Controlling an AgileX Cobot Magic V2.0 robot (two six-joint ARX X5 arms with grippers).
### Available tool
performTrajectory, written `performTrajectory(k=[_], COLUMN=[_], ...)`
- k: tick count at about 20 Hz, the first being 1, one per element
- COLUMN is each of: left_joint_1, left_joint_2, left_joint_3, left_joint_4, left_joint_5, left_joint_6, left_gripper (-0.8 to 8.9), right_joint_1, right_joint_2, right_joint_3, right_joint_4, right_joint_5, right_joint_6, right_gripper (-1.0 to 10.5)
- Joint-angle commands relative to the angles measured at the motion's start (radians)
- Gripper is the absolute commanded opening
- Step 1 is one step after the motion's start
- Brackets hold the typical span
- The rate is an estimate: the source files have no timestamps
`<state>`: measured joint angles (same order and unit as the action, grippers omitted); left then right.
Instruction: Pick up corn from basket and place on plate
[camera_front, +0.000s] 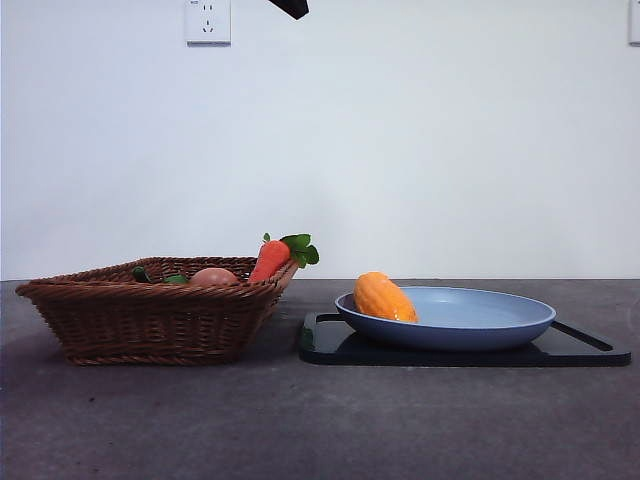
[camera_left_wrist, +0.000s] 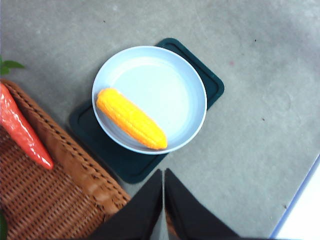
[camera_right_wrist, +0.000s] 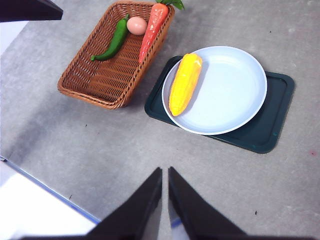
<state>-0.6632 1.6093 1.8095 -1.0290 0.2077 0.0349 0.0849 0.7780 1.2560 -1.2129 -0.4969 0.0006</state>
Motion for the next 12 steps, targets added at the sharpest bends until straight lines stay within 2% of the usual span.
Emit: performTrajectory(k=[1,12], left_joint_1=[-0.005,0.006], left_joint_2=[0.003,-0.002], left_joint_3=[0.03,0.03], left_joint_4=[0.032,0.245], left_joint_5=[-0.002,-0.005], left_joint_6=[0.006,0.005], left_gripper=[0.08,0.08], right_joint_1=[0.004,0.004], right_joint_2=[0.005,0.004], right_joint_3=[0.015,0.015], right_joint_4=[0.008,0.007], right_joint_5=[0.0,0.0], right_joint_6=[-0.01,-0.01], right_gripper=[0.0,0.0])
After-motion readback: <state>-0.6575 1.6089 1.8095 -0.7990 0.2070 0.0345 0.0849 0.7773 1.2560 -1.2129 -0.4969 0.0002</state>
